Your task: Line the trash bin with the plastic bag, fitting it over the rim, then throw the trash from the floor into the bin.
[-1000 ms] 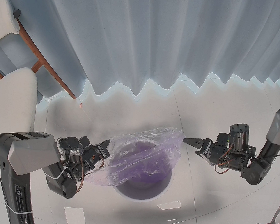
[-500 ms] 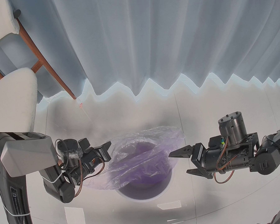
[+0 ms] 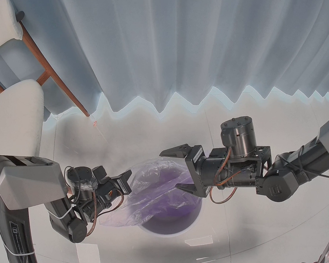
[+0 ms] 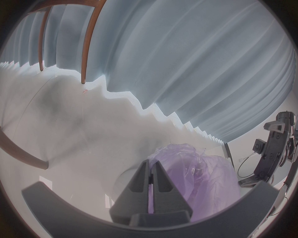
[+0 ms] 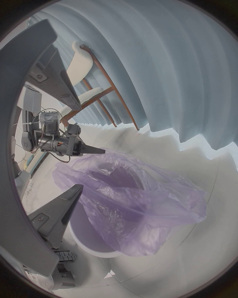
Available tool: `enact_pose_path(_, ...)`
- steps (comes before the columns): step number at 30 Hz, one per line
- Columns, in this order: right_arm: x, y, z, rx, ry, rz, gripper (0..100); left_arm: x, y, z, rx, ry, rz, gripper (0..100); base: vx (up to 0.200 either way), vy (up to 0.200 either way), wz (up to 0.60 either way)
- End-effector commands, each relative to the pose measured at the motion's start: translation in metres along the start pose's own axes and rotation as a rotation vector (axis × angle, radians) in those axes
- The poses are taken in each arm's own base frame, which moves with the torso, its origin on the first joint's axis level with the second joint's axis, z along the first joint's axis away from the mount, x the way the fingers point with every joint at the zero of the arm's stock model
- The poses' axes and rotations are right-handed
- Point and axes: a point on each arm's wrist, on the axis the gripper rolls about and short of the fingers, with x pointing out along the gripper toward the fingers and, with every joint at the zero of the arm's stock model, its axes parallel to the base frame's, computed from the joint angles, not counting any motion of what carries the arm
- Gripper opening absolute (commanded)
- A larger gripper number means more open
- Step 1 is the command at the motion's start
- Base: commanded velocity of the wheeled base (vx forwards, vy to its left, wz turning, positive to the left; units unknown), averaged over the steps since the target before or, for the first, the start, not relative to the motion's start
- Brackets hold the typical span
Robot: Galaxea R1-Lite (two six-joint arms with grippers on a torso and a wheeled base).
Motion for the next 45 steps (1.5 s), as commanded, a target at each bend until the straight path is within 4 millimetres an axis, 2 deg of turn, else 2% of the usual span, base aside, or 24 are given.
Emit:
enact_pose_path(1,0.019,-0.01,0.001,0.008,0.015,-0.032,100,-0.002,-0.002,0.002,0.0,-0.004,-0.005,0,0.0,0.0,0.0)
enact_pose_path(18,0.027,-0.039,-0.007,0.035,0.045,-0.145,100,-0.001,-0.002,0.002,0.002,-0.005,-0.003,0,0.0,0.0,0.0)
enact_pose_path(29,0.039,-0.045,-0.003,0.038,0.044,-0.155,100,-0.001,-0.001,0.0,0.002,-0.001,-0.001,0,0.0,0.0,0.0)
enact_pose_path(30,0.039,-0.045,-0.003,0.038,0.044,-0.154,0,-0.001,-0.001,0.001,0.002,-0.002,-0.002,0,0.0,0.0,0.0)
enact_pose_path(42,0.035,-0.046,-0.006,0.044,0.043,-0.174,0,-0.002,0.003,0.002,0.036,-0.003,0.011,0,0.0,0.0,0.0)
enact_pose_path(45,0.017,-0.039,-0.01,0.043,0.037,-0.191,0,-0.003,0.003,0.003,0.1,-0.008,0.022,0,0.0,0.0,0.0)
